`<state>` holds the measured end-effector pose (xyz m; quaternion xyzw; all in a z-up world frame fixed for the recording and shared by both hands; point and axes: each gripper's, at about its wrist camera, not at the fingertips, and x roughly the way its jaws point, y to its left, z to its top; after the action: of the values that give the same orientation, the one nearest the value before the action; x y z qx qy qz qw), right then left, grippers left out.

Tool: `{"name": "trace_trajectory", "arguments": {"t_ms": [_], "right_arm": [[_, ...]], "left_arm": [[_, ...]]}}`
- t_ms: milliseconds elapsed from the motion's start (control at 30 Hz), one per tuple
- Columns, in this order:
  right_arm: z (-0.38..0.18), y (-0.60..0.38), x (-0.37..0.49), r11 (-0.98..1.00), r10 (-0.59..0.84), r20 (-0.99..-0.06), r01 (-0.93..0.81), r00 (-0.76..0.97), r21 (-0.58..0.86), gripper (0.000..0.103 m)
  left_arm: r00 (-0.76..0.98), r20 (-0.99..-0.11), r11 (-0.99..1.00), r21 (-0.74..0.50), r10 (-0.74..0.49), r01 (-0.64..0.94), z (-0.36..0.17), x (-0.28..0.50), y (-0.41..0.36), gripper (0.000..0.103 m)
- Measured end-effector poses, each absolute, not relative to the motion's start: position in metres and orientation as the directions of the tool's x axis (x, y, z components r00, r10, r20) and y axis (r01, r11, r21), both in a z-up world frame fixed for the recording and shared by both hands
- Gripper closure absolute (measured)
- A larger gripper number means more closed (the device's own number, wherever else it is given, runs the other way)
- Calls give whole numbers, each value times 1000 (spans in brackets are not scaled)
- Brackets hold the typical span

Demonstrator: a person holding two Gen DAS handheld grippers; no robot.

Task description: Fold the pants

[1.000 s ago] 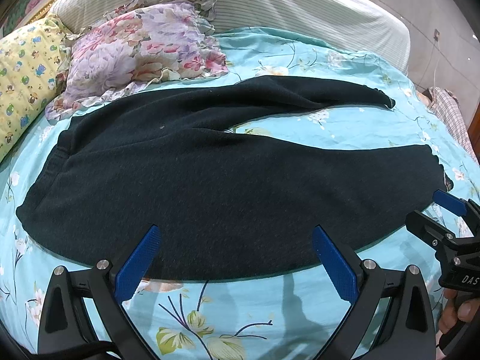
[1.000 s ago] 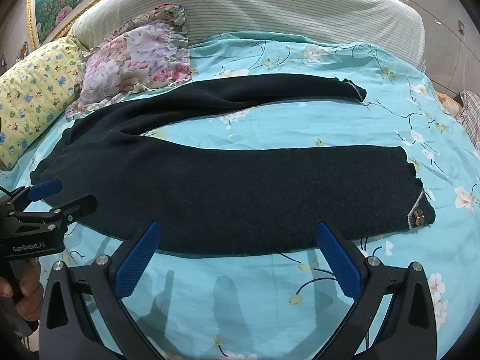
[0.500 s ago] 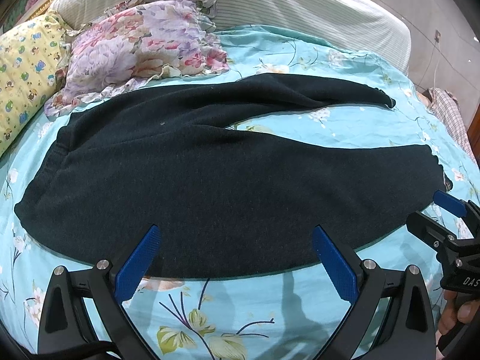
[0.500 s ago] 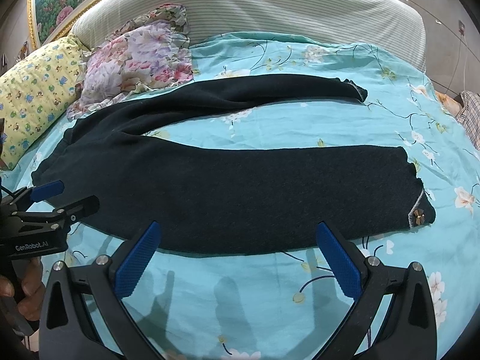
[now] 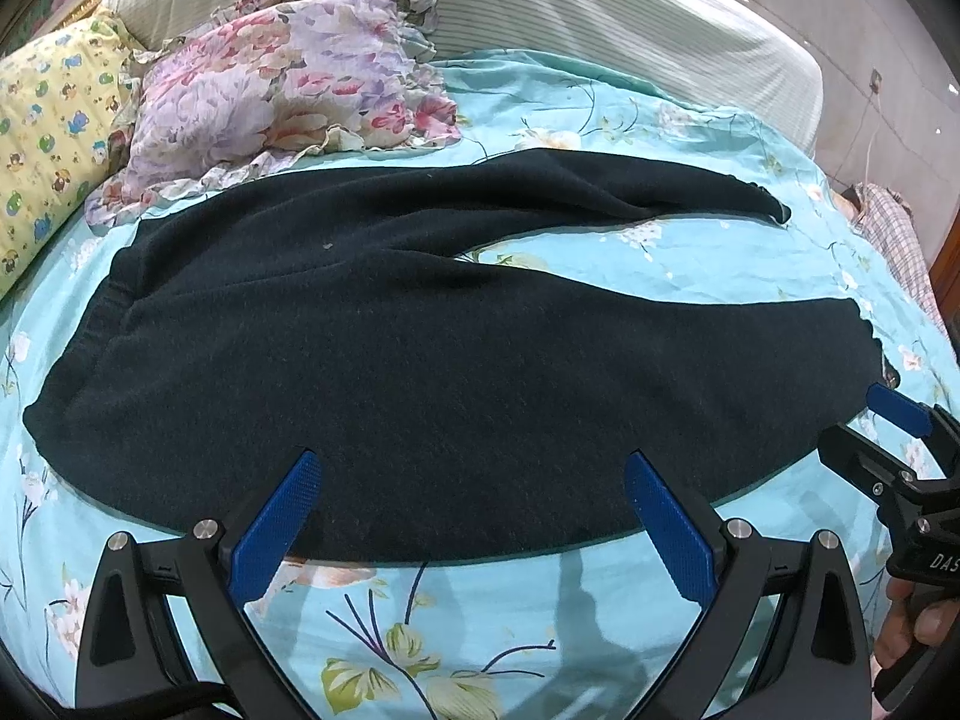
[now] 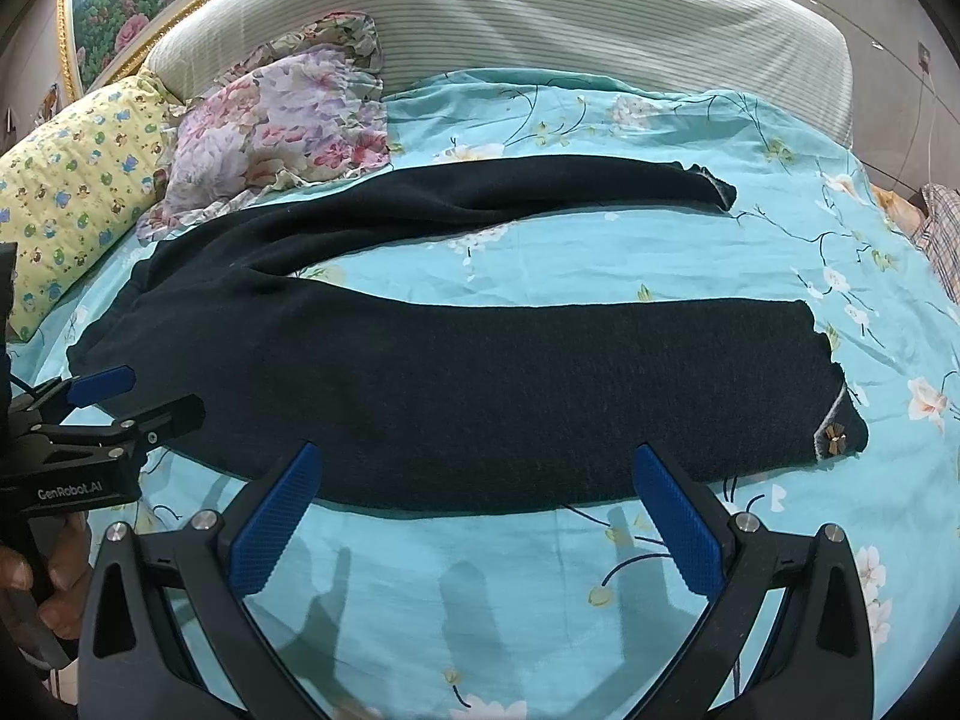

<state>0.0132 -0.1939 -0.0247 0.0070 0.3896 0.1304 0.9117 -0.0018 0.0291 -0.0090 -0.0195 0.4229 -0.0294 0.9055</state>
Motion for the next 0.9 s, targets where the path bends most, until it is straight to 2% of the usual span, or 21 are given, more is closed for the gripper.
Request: {"name": "trace_trajectory", "arguments": {"t_ms": [700,900], "right_arm": [[-5,-209,49,965,260,-693,-207,672,161,0],[-1,-223,76,959,282,-695,-187,662,211,0]], "left_arm": [[645,-759,992,-9,-91,129,13,46,24,1],[650,-752,977,39,-111,212,24,75,15,1]]}}
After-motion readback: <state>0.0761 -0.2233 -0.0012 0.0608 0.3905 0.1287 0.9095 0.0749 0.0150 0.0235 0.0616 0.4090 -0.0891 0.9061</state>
